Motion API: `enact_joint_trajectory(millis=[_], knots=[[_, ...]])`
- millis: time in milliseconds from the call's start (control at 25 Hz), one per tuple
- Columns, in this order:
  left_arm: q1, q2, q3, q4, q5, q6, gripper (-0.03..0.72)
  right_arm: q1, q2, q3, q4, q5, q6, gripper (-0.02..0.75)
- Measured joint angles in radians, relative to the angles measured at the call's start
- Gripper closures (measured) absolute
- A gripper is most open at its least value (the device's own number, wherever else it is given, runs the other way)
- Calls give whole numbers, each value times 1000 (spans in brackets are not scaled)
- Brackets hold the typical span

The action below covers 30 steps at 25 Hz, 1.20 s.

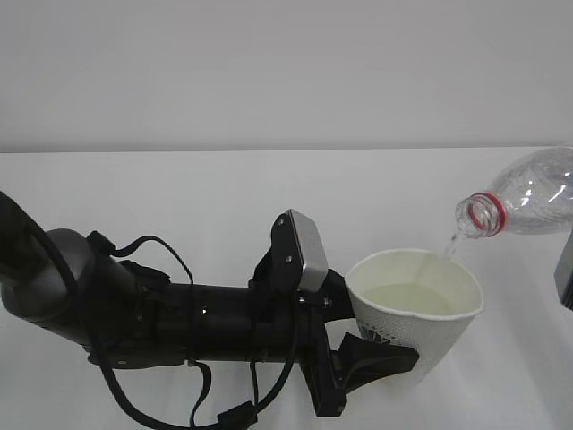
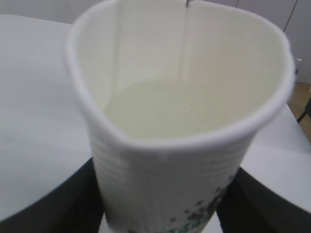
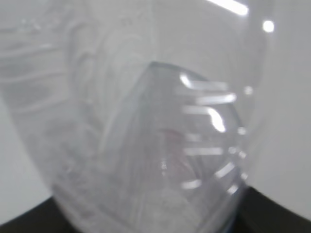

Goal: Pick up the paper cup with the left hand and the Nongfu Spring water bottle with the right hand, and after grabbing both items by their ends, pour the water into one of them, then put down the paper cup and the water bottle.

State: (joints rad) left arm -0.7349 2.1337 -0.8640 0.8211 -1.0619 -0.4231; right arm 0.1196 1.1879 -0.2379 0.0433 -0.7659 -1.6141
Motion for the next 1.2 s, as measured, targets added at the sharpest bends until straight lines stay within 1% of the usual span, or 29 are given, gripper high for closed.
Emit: enact_joint_trajectory(millis=[880, 1200], knots=[[0, 0, 0, 0, 0, 0, 209, 0, 0, 0, 0, -2, -2, 350], [0, 0, 0, -7, 0, 0, 209, 0, 0, 0, 0, -4, 42, 350]])
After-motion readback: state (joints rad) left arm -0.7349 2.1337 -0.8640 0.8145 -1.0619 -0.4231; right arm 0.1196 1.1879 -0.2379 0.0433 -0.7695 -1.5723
